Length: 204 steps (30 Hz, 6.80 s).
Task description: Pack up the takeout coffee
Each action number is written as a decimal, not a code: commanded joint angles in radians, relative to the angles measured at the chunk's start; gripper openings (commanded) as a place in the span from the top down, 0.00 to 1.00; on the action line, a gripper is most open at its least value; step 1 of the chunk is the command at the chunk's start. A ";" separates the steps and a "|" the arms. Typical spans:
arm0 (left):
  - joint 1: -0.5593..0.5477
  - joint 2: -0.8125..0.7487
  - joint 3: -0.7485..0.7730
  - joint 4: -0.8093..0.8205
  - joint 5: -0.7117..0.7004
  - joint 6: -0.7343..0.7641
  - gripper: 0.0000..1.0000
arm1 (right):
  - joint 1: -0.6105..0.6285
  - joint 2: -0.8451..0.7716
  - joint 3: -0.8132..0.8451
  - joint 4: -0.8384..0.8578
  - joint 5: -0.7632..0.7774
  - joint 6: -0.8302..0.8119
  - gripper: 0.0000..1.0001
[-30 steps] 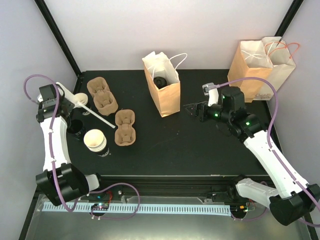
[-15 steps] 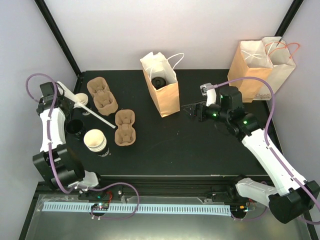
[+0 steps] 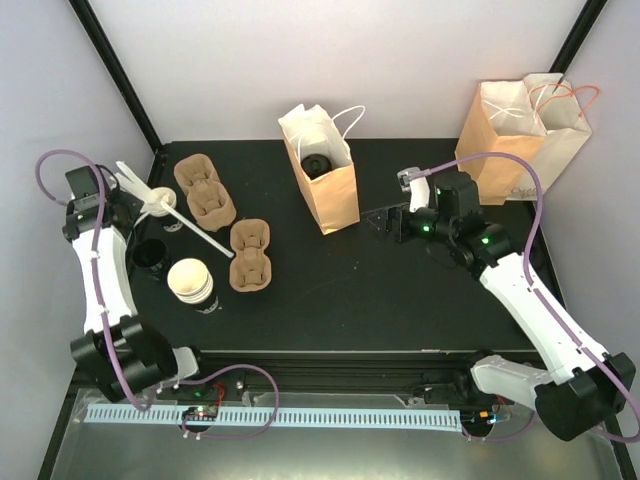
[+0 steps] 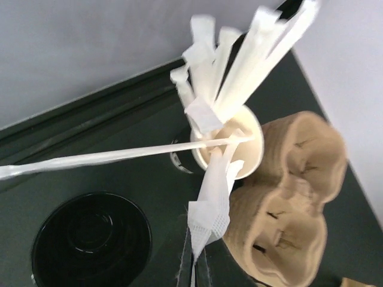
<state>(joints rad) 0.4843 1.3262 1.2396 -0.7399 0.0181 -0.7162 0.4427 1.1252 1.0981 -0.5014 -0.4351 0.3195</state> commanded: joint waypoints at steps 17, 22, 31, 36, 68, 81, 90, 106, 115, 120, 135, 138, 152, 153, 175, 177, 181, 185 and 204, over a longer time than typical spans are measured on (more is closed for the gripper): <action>0.004 -0.362 0.140 0.093 0.273 0.083 0.98 | 0.004 0.035 0.046 -0.046 0.028 0.005 0.10; -0.044 -0.392 -0.015 0.556 0.707 -0.138 0.98 | 0.004 0.023 0.047 -0.069 0.055 0.011 0.11; -0.400 -0.308 -0.028 0.832 0.726 -0.183 0.98 | 0.004 -0.090 0.001 -0.049 0.129 0.058 0.11; -0.476 -0.288 -0.045 0.825 0.622 -0.137 0.98 | 0.004 -0.102 0.006 -0.074 0.134 0.060 0.11; -0.611 0.049 0.278 0.181 0.611 0.237 0.77 | 0.004 -0.119 0.019 -0.128 0.146 0.062 0.10; -0.650 0.078 0.293 0.193 0.574 0.258 0.54 | 0.004 -0.117 0.007 -0.132 0.129 0.051 0.10; -0.723 0.064 0.189 -0.072 0.273 0.581 0.37 | 0.003 -0.104 -0.007 -0.129 0.114 0.040 0.10; -0.852 0.215 0.094 -0.152 -0.051 1.489 0.30 | 0.004 -0.100 0.037 -0.181 0.097 0.007 0.10; -0.744 0.364 0.095 -0.078 -0.068 1.632 0.38 | 0.003 -0.096 0.061 -0.218 0.076 -0.001 0.10; -0.740 0.434 0.080 -0.026 -0.110 1.649 0.44 | 0.004 -0.090 0.071 -0.222 0.070 0.001 0.10; -0.722 0.476 0.095 -0.009 -0.122 1.672 0.84 | 0.004 -0.091 0.088 -0.236 0.070 0.004 0.10; -0.722 0.477 0.091 -0.004 -0.134 1.675 0.84 | 0.004 -0.093 0.095 -0.243 0.070 0.000 0.10; -0.729 0.247 0.061 -0.111 -0.319 1.479 0.97 | 0.004 -0.102 0.106 -0.253 0.082 -0.002 0.10; -0.724 0.211 0.054 -0.121 -0.352 1.441 0.95 | 0.004 -0.100 0.107 -0.253 0.083 -0.003 0.10; -0.698 -0.351 -0.133 0.444 0.318 0.849 0.98 | 0.003 -0.094 0.095 -0.229 0.070 0.019 0.10; -0.700 -0.358 -0.201 0.680 0.451 0.712 0.98 | 0.004 -0.087 0.098 -0.225 0.064 0.024 0.10; -0.745 -0.269 -0.253 1.059 0.524 0.475 0.98 | 0.004 -0.082 0.100 -0.223 0.050 0.033 0.10; -0.810 -0.105 -0.196 1.235 0.491 0.458 0.99 | 0.004 -0.103 0.090 -0.224 0.057 0.039 0.10; -0.888 0.322 -0.088 1.550 0.425 0.622 0.95 | 0.004 -0.122 0.092 -0.235 0.072 0.035 0.09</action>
<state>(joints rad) -0.3946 1.6150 1.0969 0.7235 0.4465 -0.1593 0.4427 1.0065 1.1828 -0.7418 -0.3683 0.3553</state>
